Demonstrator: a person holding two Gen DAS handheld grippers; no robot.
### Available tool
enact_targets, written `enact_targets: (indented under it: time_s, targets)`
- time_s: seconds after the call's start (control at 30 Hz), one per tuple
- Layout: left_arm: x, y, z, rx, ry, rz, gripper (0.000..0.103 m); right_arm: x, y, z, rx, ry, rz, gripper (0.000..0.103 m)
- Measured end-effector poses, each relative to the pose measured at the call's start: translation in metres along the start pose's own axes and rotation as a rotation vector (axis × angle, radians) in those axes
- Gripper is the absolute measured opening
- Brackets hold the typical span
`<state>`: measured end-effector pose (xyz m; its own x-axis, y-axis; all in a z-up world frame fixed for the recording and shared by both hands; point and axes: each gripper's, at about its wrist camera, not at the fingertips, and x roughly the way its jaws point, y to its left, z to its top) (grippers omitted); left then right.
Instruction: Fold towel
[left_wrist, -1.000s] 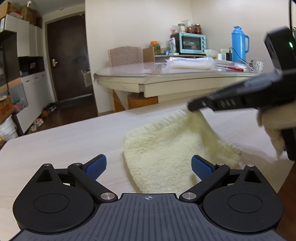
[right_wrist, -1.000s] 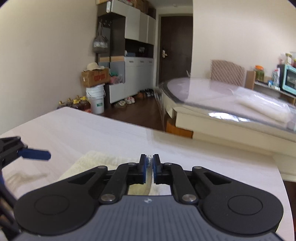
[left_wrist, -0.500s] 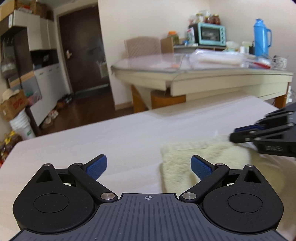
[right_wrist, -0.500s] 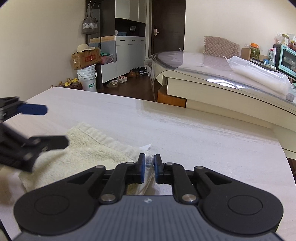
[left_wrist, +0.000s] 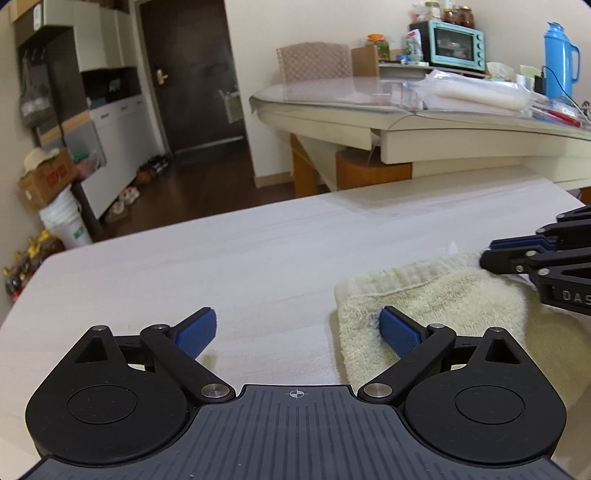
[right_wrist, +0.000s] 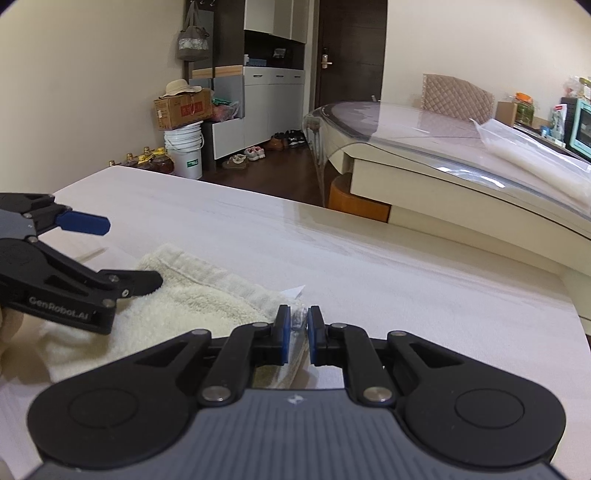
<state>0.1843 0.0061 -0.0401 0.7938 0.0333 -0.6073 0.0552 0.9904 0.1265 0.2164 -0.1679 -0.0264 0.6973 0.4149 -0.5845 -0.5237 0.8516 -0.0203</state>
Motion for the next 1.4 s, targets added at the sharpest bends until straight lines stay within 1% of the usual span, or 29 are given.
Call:
enact_targets:
  time_s: [0.13, 0.23, 0.3, 0.33, 0.43, 0.47, 0.57, 0.67, 0.77, 0.93, 1.07, 1.17, 1.23, 1.3, 1.4]
  targets:
    - [-0.006, 0.005, 0.006, -0.016, -0.022, -0.002, 0.098, 0.0, -0.005, 0.0, 0.01, -0.001, 0.023, 0.013]
    - [0.004, 0.005, 0.008, 0.003, -0.006, 0.028, 0.099, 0.0, -0.007, -0.001, 0.019, -0.001, 0.027, 0.013]
    - [0.008, 0.006, 0.009, -0.018, 0.009, 0.032, 0.098, -0.001, -0.006, -0.002, 0.017, -0.002, 0.025, 0.013]
    - [0.006, 0.007, 0.009, -0.029, 0.009, 0.022, 0.097, -0.001, -0.006, -0.002, 0.018, -0.002, 0.025, 0.013]
    - [-0.002, 0.014, 0.009, -0.083, 0.006, -0.055, 0.097, -0.001, -0.007, -0.002, 0.022, -0.002, 0.029, 0.013]
    - [-0.005, 0.015, 0.01, -0.089, 0.0, -0.056, 0.097, -0.001, -0.007, -0.002, 0.022, -0.002, 0.03, 0.013]
    - [0.001, 0.02, 0.013, -0.08, -0.015, -0.01, 0.097, -0.001, -0.005, -0.001, 0.006, -0.003, 0.022, 0.014]
    - [0.013, 0.024, 0.017, -0.078, 0.006, -0.004, 0.098, 0.0, -0.003, 0.0, -0.003, -0.004, 0.02, 0.014]
    - [0.018, 0.023, 0.016, -0.06, 0.036, 0.017, 0.097, 0.001, -0.002, 0.001, -0.009, -0.004, 0.021, 0.014]
    - [0.018, 0.018, 0.009, -0.065, 0.034, 0.071, 0.097, 0.004, 0.0, 0.004, -0.022, -0.004, 0.021, 0.014]
    - [0.017, 0.017, 0.013, -0.063, 0.04, 0.073, 0.097, 0.007, 0.0, 0.006, -0.031, -0.005, 0.026, 0.014]
    - [0.004, 0.025, 0.015, -0.075, 0.01, 0.067, 0.096, -0.003, -0.005, 0.005, 0.0, -0.043, 0.028, 0.014]
    - [-0.008, 0.03, 0.012, -0.078, -0.011, 0.064, 0.096, -0.021, -0.009, 0.0, 0.04, -0.086, 0.023, 0.015]
    - [-0.023, 0.033, 0.005, -0.074, -0.024, 0.047, 0.096, -0.037, -0.008, -0.005, 0.057, -0.11, 0.024, 0.017]
    - [-0.038, 0.027, -0.01, -0.052, -0.023, 0.009, 0.096, -0.051, 0.003, -0.016, 0.048, -0.097, 0.045, 0.017]
